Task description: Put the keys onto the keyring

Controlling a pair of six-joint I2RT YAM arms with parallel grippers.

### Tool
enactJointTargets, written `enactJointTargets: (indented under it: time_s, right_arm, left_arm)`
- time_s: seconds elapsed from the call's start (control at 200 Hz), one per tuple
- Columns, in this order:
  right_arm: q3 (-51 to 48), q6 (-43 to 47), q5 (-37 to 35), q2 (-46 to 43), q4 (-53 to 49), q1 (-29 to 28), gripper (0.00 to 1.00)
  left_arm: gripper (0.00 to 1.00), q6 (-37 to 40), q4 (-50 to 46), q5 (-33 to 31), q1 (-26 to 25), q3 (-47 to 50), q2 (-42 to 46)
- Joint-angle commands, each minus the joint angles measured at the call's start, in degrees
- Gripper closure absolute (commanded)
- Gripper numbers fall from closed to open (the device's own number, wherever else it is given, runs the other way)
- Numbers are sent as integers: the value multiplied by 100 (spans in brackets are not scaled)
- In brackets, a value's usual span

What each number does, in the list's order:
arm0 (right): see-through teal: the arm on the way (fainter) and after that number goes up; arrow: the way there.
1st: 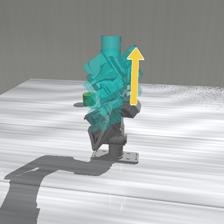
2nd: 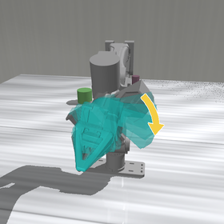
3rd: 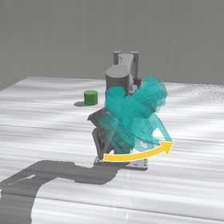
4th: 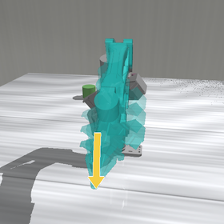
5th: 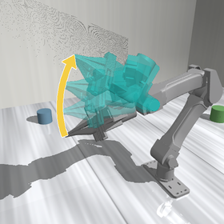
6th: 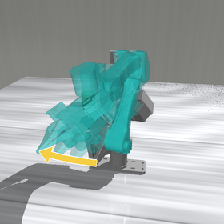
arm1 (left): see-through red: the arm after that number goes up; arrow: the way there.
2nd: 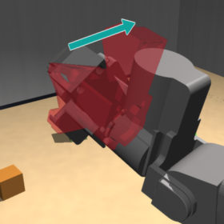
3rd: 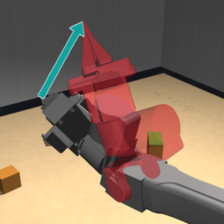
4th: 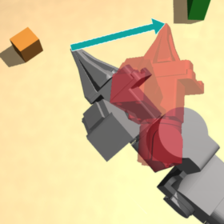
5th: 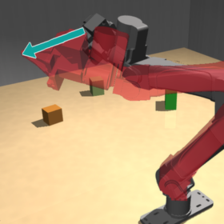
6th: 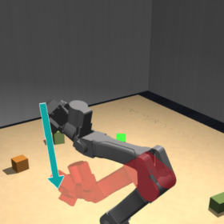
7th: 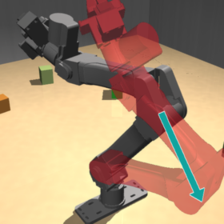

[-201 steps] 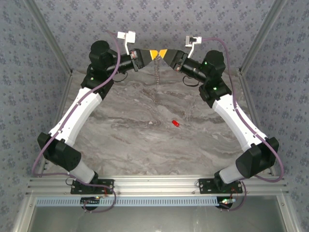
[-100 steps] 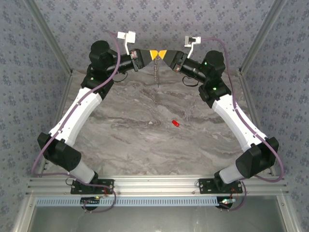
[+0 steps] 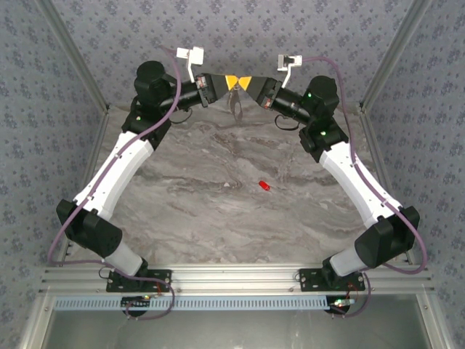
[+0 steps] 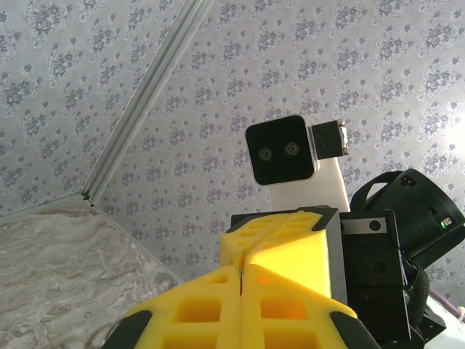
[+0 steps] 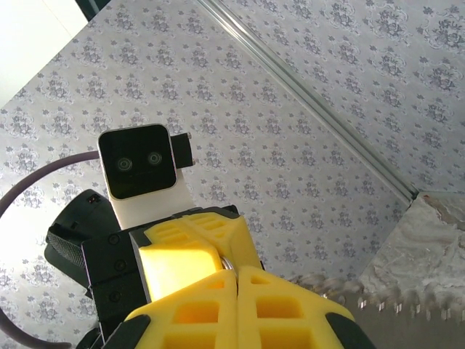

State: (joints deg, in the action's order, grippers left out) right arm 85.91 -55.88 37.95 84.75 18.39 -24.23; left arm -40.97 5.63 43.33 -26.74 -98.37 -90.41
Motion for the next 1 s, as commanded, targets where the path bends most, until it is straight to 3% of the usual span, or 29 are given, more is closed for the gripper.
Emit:
enactJointTargets:
  time_s: [0.0,0.06,0.105,0.22,0.315,0.45,0.714,0.994]
  right_arm:
    - [10,162,155,-120,-17,95,100]
    - [-4,181,179,-167,-12,177,100]
    - [-4,182,228,-191,1,234,100]
    - [13,207,346,-220,49,311,100]
    - [38,218,418,-231,92,315,100]
    - [58,229,476,-220,136,320,100]
    - [15,-65,432,-127,461,325,100]
    - [-57,-480,432,-12,906,357,100]
  left_arm:
    - [81,89,-100,-261,3,-312,49]
    - [59,54,-257,-463,59,-332,91]
    - [49,-3,-305,-600,105,-308,142]
    - [33,-221,-202,-732,240,-204,241]
    - [27,-328,-93,-650,281,-165,270]
    - [27,-389,35,-273,275,-184,236]
    - [46,-535,219,483,207,-289,45]
    - [53,-483,156,688,53,-278,-11]
